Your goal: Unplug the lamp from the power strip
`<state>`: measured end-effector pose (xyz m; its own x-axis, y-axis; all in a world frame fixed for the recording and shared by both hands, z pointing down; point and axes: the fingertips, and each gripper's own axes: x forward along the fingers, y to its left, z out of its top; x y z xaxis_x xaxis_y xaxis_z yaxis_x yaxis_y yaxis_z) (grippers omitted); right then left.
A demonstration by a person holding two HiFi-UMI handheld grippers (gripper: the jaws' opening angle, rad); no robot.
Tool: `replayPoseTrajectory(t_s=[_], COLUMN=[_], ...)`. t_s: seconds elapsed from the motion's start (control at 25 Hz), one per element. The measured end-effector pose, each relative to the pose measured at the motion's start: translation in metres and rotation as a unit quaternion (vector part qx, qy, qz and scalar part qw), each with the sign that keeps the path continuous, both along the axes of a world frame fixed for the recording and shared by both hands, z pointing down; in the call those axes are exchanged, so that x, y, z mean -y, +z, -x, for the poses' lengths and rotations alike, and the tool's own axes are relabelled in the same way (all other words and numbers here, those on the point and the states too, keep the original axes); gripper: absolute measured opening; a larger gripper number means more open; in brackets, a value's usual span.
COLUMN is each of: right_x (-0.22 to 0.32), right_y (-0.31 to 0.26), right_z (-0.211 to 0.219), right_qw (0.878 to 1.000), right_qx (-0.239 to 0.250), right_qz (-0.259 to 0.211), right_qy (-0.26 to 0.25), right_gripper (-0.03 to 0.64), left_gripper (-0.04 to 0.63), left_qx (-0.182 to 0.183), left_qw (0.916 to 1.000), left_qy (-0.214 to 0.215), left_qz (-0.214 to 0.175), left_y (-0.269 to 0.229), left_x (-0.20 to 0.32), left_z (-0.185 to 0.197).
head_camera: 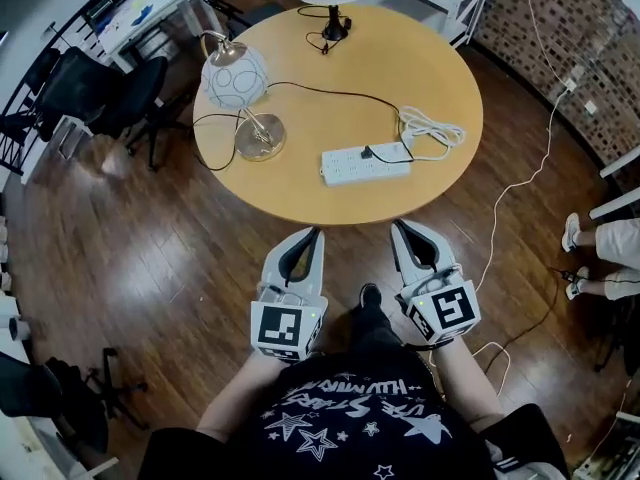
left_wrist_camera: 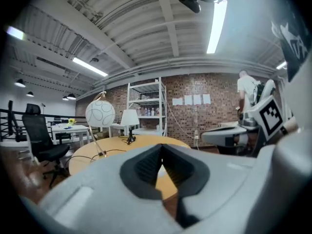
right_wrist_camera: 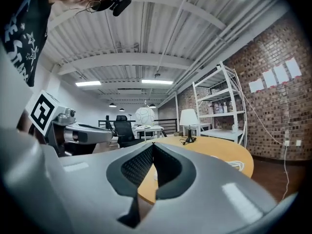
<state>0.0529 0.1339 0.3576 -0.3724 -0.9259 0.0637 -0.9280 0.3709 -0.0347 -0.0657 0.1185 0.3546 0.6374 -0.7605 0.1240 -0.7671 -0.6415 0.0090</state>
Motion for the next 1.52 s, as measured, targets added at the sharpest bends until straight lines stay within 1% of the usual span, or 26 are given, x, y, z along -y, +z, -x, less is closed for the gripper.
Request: replayPoseTrajectory(t_s=[0.12,0.32,0.44,0.52,0.64,0.76,0.92,1.04,1.12,1.2,1.32,1.4,1.52], right_x=[0.032,0.063,0.071,0.077,0.086,0.092,0.099,0.108,0.117,0.128,0.142,0.15,0.162], right_y=[0.001,0.013,0.029,0.034,0.039,0.049,0.074,0.101,0.12,0.131,0.143,0.152,0.156], right_z=[-0.011,-0.017,-0.028,-0.035,-0.037,-0.029,-0.02,-0.013,-0.012,-0.013,-0.009,-0.009,-0.012], right_qw=[0.999,0.996,0.996,0.996,0.995,0.994,0.992,0.99,0.988,0.988,0.988,0.988,0.988], right_qx=[0.003,0.001,0.001,0.006,0.001,-0.003,-0.007,-0.012,-0.022,-0.028,-0.026,-0.037,-0.059], right_qz=[-0.001,0.021,0.041,0.047,0.043,0.05,0.086,0.109,0.13,0.139,0.142,0.14,0.143], right_qy=[-0.033,-0.081,-0.082,-0.082,-0.09,-0.098,-0.094,-0.092,-0.077,-0.059,-0.054,-0.046,-0.019], right_gripper=[0.009,0.009,0.009,0.008,0.009,0.009,0.008,0.009,0.009,0.009,0.009,0.009,0.009], left_gripper=[0.002,0.002,0.002,0.002,0.002,0.002,0.002,0.002,0.002,0.002,0.002,0.002,0.002], left_qx=[0.014,0.022,0.014,0.016,0.022,0.029,0.03,0.03,0.039,0.051,0.057,0.06,0.067], left_qw=[0.9991,0.9967,0.9955,0.9948,0.9946,0.9943,0.9938,0.9929,0.992,0.9911,0.9899,0.989,0.9858], left_qy=[-0.039,-0.075,-0.091,-0.097,-0.095,-0.092,-0.09,-0.082,-0.077,-0.074,-0.066,-0.056,-0.042], left_qz=[0.005,0.022,0.022,0.025,0.037,0.046,0.058,0.081,0.092,0.098,0.112,0.123,0.149], left_y=[0.005,0.01,0.011,0.016,0.027,0.04,0.06,0.081,0.098,0.114,0.131,0.139,0.152], left_x=[0.031,0.067,0.079,0.086,0.094,0.104,0.122,0.137,0.148,0.159,0.174,0.182,0.186], left_z=[-0.014,-0.03,-0.036,-0.042,-0.051,-0.054,-0.054,-0.057,-0.057,-0.055,-0.057,-0.06,-0.066])
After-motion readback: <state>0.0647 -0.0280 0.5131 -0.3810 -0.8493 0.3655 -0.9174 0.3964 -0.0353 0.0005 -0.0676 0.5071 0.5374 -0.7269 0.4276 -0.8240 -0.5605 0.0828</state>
